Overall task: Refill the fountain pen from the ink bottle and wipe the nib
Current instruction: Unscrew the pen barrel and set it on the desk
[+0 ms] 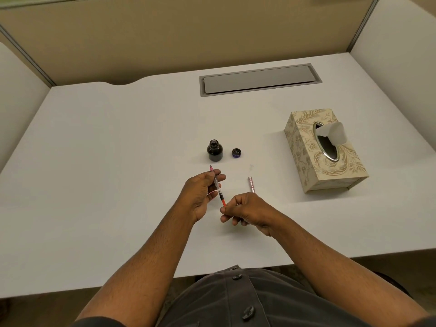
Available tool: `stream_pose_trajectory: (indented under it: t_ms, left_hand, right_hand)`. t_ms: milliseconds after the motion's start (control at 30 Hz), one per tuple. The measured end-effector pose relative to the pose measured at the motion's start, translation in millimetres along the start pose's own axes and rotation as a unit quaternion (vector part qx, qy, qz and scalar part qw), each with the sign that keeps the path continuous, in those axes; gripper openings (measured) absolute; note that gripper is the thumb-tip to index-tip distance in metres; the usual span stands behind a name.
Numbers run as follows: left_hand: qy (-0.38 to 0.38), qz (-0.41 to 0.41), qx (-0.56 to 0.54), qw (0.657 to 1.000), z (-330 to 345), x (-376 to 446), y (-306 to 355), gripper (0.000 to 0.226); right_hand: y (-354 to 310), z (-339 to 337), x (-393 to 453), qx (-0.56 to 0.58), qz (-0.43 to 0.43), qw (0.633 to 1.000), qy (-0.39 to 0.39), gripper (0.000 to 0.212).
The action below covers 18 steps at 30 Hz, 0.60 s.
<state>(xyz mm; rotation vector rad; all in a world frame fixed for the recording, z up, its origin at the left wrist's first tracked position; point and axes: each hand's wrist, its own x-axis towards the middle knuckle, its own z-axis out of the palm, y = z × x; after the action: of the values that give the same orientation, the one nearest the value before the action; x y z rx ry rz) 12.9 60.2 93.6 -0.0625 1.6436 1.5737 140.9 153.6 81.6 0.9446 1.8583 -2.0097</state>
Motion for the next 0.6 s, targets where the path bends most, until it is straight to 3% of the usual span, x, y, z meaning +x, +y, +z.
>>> stream_pose_trajectory:
  t_ms: [333,600]
  left_hand:
    - [-0.005,0.001,0.003,1.000,1.4,-0.4,-0.1,0.022]
    - [-0.003,0.002,0.000,1.000,-1.3,2.2,1.1,0.022]
  right_hand:
    - [0.9,2.8,1.5,-0.008,0.005,1.000,0.014,0.019]
    - [-3.4,-1.0,-1.1,0.021,0.016,0.999,-0.035,0.022]
